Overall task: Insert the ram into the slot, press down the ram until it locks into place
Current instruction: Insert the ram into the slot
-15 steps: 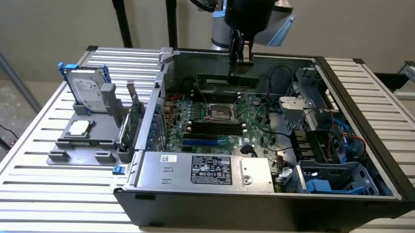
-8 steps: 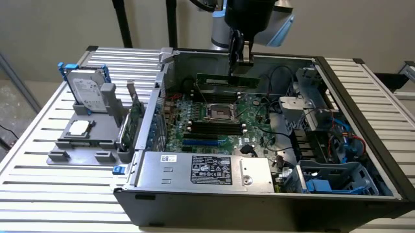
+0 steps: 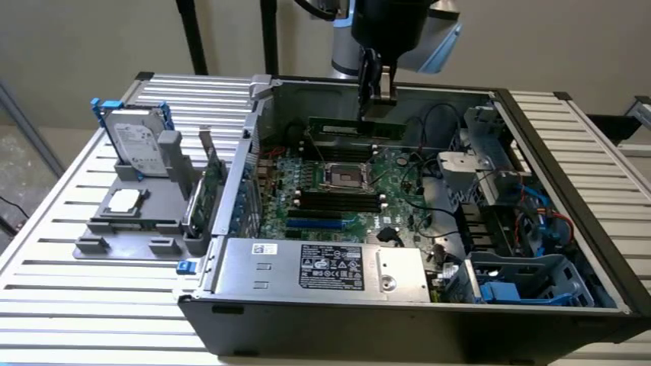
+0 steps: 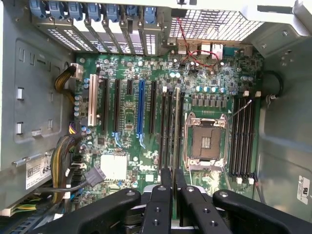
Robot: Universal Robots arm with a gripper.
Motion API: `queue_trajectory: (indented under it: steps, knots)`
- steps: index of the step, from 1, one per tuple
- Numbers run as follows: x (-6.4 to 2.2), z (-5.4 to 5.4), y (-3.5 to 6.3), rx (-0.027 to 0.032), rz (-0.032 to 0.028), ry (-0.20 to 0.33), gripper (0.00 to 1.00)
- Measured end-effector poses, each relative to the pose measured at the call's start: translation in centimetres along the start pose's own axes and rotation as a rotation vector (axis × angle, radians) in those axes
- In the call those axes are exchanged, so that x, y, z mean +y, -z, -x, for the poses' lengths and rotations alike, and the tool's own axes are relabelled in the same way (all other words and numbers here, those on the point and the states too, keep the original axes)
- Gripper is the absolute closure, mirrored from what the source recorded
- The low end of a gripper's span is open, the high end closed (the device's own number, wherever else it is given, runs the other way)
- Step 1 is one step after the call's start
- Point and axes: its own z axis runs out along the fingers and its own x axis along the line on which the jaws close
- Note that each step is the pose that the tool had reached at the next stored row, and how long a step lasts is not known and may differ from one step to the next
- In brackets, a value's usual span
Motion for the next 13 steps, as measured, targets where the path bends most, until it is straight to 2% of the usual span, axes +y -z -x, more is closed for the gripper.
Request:
queue_trajectory:
  steps: [2, 8, 13]
  knots:
    - [0.30, 0.0, -0.28, 0.0036, -0.0017, 0.000, 0.86]
    - [1.25, 0.3, -1.37, 0.0058, -0.0044, 0.004, 0.86]
    - [1.70, 0.5, -2.32, 0.0060, -0.0143, 0.007, 0.86]
